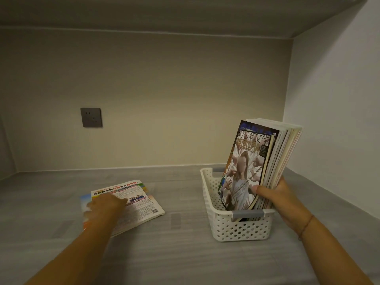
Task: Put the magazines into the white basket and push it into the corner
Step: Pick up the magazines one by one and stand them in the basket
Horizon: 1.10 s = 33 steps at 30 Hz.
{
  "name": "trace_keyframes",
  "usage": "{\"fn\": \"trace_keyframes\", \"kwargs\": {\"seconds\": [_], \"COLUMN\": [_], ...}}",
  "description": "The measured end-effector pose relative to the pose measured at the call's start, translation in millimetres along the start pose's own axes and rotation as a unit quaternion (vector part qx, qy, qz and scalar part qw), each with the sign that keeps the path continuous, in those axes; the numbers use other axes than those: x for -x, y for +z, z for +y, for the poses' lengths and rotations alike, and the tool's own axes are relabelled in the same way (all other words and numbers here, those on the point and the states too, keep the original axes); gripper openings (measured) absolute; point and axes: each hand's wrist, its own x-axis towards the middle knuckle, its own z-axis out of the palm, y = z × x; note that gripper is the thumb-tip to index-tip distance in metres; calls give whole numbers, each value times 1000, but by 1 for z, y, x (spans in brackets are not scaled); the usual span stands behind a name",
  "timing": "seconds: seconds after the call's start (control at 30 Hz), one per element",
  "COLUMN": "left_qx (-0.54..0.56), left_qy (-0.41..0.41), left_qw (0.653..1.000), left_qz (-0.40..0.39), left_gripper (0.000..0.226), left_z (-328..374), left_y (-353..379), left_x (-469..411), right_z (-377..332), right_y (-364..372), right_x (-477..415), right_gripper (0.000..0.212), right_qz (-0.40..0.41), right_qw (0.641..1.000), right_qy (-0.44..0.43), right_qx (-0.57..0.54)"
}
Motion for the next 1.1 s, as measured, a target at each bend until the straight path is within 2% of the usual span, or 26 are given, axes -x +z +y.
{"fn": "trace_keyframes", "kwargs": {"seconds": [0.13, 0.27, 0.43, 0.57, 0.63, 0.73, 0.8, 0.93, 1.1], "left_qx": [-26, -61, -37, -18, 8, 106, 136, 118, 85], "left_qy": [-46, -77, -69, -36, -41, -26, 3, 53, 32], "left_qw": [998, 995, 995, 998, 998, 994, 991, 991, 993], "left_qz": [-16, -32, -67, -51, -50, -8, 16, 36, 73], "left_gripper": [99, 103, 89, 82, 69, 39, 28, 27, 22], "left_z": [-29, -30, -31, -35, -35, -35, -35, -29, -28], "left_y": [-5, -16, -27, -27, -26, -25, -26, -29, -25], "left_x": [-17, -21, -39, -37, -34, -33, -31, -27, -25], "right_z": [-1, -2, -3, -5, -5, -6, -6, -5, -5], "right_y": [1, 1, 2, 3, 3, 2, 2, 3, 2], "right_x": [1, 1, 1, 2, 3, 3, 3, 3, 3], "right_gripper": [40, 45, 45, 44, 43, 44, 45, 44, 44], "right_qz": [0, -1, -2, -4, -5, -9, -8, -7, -4], "right_qw": [1000, 1000, 1000, 1000, 1000, 1000, 1000, 1000, 1000], "right_qy": [7, 9, 6, 8, 8, 9, 10, 14, 15], "right_qx": [-6, -10, -13, -12, -13, -14, -14, -16, -13]}}
